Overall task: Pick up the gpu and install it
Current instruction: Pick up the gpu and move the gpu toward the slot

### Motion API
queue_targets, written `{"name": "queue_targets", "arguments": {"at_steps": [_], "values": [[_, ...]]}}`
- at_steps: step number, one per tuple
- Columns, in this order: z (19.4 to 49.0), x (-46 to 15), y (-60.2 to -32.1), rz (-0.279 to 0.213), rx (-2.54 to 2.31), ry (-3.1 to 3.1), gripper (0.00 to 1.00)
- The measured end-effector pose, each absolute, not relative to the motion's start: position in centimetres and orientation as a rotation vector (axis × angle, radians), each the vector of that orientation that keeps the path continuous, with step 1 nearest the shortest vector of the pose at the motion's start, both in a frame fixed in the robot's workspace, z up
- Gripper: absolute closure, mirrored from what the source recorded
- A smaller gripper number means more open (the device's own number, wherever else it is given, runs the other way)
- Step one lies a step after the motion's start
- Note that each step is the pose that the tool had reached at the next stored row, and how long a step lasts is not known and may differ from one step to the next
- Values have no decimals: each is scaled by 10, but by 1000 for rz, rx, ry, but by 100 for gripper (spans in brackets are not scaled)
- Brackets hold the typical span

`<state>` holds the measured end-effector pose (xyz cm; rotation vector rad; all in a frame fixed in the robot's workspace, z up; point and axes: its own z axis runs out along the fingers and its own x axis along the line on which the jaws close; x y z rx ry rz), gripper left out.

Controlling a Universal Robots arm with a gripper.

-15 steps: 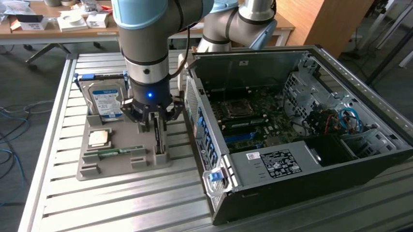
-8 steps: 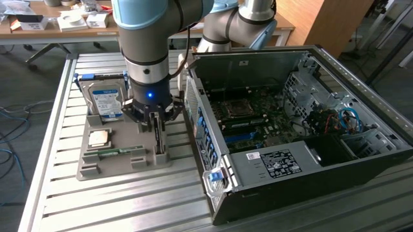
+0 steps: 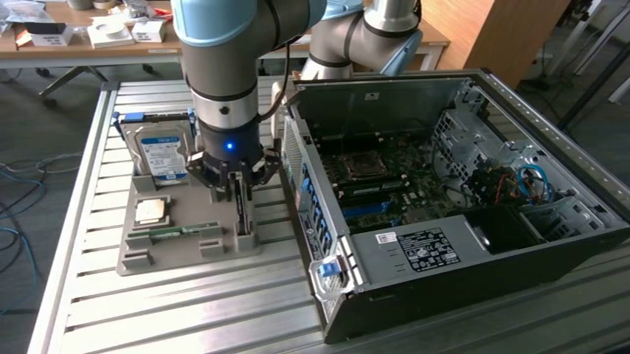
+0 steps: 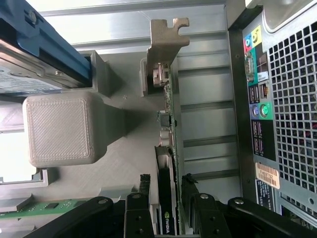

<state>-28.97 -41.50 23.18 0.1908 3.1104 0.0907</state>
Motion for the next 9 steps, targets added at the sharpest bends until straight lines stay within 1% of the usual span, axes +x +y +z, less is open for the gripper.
{"name": "queue_targets", "arguments": {"at_steps": [8, 9], "values": [[232, -290, -415, 91, 191, 3110, 61], [232, -290, -415, 91, 191, 3110, 63]]}}
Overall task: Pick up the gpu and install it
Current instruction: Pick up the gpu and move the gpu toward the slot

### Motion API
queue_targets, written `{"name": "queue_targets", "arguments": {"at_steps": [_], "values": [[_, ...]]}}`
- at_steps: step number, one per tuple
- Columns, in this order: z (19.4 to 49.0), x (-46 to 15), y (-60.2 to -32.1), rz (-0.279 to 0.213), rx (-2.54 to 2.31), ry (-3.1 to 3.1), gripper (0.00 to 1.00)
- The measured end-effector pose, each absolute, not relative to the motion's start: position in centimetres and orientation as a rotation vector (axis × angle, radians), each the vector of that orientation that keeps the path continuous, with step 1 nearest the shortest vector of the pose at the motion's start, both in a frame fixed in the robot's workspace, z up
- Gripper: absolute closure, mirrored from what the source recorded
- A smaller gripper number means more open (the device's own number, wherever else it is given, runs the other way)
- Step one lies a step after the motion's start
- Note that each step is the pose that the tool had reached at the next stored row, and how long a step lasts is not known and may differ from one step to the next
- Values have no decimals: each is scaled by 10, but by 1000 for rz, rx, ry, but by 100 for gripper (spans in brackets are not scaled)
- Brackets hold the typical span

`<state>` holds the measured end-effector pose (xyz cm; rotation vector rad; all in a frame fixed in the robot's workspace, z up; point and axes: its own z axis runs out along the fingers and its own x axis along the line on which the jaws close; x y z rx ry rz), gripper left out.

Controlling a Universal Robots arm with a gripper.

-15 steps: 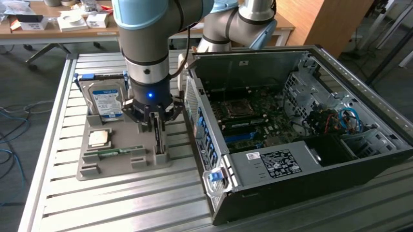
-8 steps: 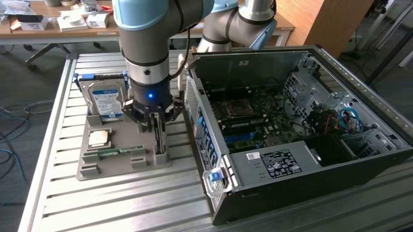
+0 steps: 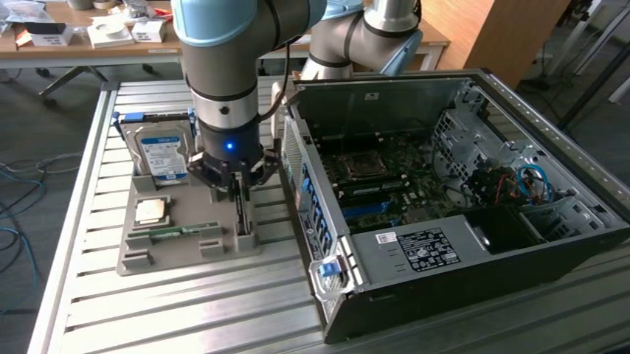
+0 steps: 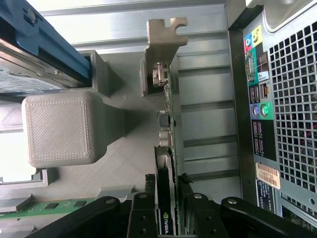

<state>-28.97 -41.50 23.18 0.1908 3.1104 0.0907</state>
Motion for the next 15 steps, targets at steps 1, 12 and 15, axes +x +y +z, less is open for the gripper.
{"name": "queue_targets", "arguments": {"at_steps": [1, 12, 15], "values": [[232, -290, -415, 91, 191, 3111, 69], [232, -290, -415, 91, 191, 3110, 73], [232, -290, -415, 91, 164, 3112, 73]]}}
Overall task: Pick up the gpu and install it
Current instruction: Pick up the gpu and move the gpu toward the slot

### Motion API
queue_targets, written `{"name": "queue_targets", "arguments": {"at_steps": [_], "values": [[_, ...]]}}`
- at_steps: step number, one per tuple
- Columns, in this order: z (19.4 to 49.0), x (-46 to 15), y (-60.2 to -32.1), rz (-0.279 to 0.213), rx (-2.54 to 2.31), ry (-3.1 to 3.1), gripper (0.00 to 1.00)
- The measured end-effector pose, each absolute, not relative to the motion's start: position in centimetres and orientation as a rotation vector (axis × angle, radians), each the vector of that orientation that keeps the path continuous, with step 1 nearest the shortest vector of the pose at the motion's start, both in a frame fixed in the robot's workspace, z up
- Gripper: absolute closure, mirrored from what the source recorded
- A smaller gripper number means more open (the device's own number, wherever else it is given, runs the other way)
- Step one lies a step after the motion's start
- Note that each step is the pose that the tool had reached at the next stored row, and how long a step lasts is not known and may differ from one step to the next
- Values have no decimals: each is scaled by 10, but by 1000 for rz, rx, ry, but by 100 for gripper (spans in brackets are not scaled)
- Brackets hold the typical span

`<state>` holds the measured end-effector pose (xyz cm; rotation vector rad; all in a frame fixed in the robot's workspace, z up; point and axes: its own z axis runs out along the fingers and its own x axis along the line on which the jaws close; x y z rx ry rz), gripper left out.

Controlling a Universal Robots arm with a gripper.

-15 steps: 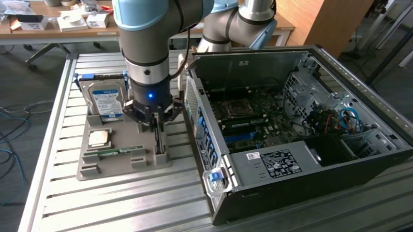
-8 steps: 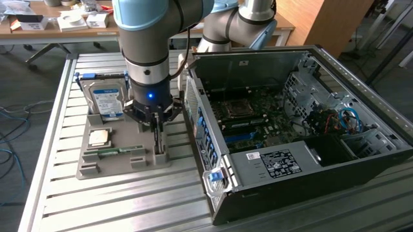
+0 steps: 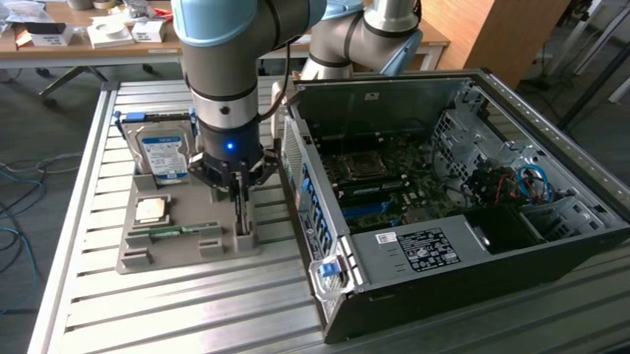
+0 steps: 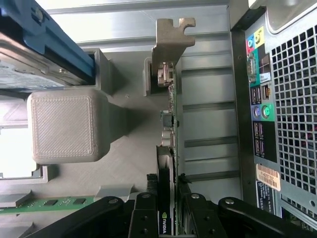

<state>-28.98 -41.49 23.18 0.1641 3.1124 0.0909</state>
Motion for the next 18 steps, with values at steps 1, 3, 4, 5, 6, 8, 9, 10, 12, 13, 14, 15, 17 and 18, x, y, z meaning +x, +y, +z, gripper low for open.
{"name": "queue_targets", "arguments": {"at_steps": [1, 3, 4, 5, 6, 8, 9, 10, 12, 13, 14, 15, 17, 18], "values": [[232, -290, -415, 91, 154, 3113, 73], [232, -290, -415, 91, 152, 3113, 73], [232, -290, -415, 91, 152, 3113, 73], [232, -290, -415, 91, 151, 3113, 73], [232, -290, -415, 91, 148, 3114, 73], [232, -290, -415, 92, 123, 3115, 73], [232, -290, -415, 92, 114, 3115, 73], [232, -290, -415, 92, 114, 3116, 73], [232, -290, -415, 92, 114, 3116, 73], [232, -290, -415, 92, 114, 3116, 73], [232, -290, -415, 92, 114, 3116, 73], [232, -290, -415, 92, 114, 3116, 73], [233, -290, -415, 92, 113, 3116, 73], [234, -290, -415, 92, 113, 3116, 73]]}}
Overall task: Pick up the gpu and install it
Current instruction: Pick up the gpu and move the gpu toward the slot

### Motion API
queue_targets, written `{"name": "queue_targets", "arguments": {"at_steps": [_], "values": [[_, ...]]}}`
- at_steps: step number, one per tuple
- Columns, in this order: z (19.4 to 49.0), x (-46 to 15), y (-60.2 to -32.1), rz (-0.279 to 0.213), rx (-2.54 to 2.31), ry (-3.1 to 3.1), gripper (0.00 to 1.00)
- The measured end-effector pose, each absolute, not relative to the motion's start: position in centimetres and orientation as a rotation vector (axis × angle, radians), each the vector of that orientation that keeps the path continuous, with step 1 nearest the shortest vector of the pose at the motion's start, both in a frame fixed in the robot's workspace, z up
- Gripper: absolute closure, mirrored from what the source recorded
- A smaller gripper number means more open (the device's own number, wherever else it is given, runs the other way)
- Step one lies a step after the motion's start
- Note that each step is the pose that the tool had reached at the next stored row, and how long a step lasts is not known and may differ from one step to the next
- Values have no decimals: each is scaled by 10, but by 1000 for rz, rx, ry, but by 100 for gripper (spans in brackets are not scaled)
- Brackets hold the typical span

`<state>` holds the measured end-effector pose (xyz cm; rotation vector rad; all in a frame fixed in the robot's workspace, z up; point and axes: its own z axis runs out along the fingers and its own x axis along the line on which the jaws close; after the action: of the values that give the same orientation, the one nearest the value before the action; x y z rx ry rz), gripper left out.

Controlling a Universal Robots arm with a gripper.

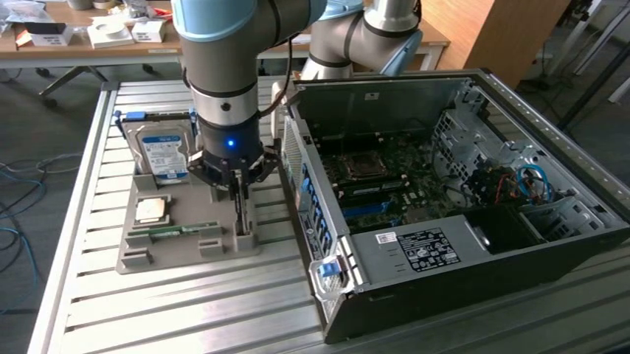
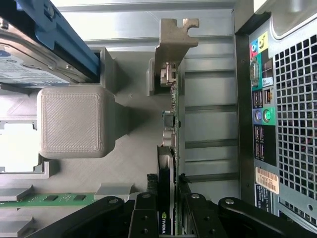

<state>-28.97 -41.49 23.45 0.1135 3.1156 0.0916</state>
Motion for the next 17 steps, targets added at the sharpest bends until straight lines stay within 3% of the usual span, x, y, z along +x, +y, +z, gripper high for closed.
{"name": "queue_targets", "arguments": {"at_steps": [3, 17], "values": [[253, -290, -415, 92, 113, 3116, 73], [281, -290, -415, 92, 113, 3116, 73]]}}
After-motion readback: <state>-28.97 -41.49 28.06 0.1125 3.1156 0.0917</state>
